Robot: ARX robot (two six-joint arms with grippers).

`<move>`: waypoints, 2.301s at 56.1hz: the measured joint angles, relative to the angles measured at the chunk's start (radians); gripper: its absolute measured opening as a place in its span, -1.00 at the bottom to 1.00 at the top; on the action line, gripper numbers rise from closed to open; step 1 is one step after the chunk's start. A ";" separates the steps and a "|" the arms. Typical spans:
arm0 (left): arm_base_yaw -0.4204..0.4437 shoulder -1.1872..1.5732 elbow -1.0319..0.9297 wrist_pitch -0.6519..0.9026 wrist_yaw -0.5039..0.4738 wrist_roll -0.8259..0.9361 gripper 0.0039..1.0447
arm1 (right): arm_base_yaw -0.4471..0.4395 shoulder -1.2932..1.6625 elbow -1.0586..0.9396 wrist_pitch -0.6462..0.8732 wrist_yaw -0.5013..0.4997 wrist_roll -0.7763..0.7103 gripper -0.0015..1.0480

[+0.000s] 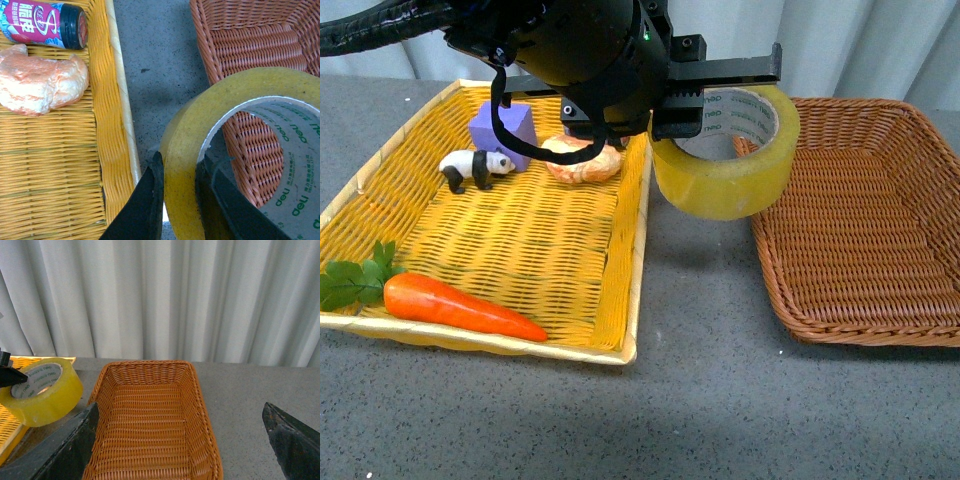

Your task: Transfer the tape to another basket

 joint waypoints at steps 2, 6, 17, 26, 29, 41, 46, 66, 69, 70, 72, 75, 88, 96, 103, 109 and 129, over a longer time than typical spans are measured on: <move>0.000 0.000 0.000 0.000 0.000 0.000 -0.71 | 0.000 0.000 0.000 0.000 0.000 0.000 0.83; 0.000 0.000 0.000 0.000 0.000 0.000 -0.71 | 0.000 0.000 0.000 0.000 0.000 0.000 0.83; 0.001 0.000 -0.001 0.000 0.000 0.000 -0.71 | 0.044 0.232 0.124 -0.229 0.278 -0.074 0.83; 0.001 -0.002 -0.001 0.000 0.000 0.000 -0.71 | -0.114 0.512 0.240 -0.156 0.043 -0.079 0.83; 0.001 -0.002 -0.001 0.000 0.000 0.000 -0.71 | -0.162 0.607 0.291 -0.119 -0.047 -0.095 0.83; 0.001 -0.003 -0.001 0.001 0.000 0.000 -0.71 | -0.242 0.977 0.519 -0.068 -0.231 -0.182 0.83; 0.002 -0.003 -0.001 0.001 -0.002 0.000 -0.71 | -0.233 1.116 0.613 -0.087 -0.269 -0.223 0.83; 0.001 -0.003 -0.001 0.001 0.000 0.000 -0.71 | -0.043 1.650 1.152 -0.373 -0.367 -0.420 0.83; 0.001 -0.003 -0.001 0.001 -0.001 0.000 -0.71 | -0.027 1.706 1.225 -0.417 -0.371 -0.455 0.83; 0.001 -0.003 -0.001 0.001 -0.001 0.000 -0.71 | -0.022 1.728 1.253 -0.431 -0.372 -0.465 0.83; 0.001 -0.003 -0.001 0.001 0.000 0.000 -0.71 | -0.010 1.769 1.308 -0.460 -0.379 -0.481 0.83; 0.001 -0.003 -0.001 0.001 0.000 0.000 -0.71 | 0.009 1.831 1.392 -0.503 -0.394 -0.507 0.83; 0.001 -0.003 -0.001 0.001 0.000 0.000 -0.71 | 0.077 1.962 1.557 -0.563 -0.420 -0.530 0.83; 0.001 -0.003 -0.001 0.001 0.000 0.000 -0.71 | 0.119 2.015 1.610 -0.601 -0.426 -0.542 0.83; 0.001 -0.003 -0.001 0.001 0.000 0.000 -0.71 | 0.154 2.051 1.636 -0.613 -0.430 -0.552 0.83; 0.001 -0.003 -0.001 0.001 0.000 0.000 -0.71 | 0.174 2.070 1.653 -0.621 -0.436 -0.554 0.83; 0.001 -0.003 -0.001 0.001 0.000 0.000 -0.71 | 0.209 2.126 1.683 -0.639 -0.422 -0.555 0.83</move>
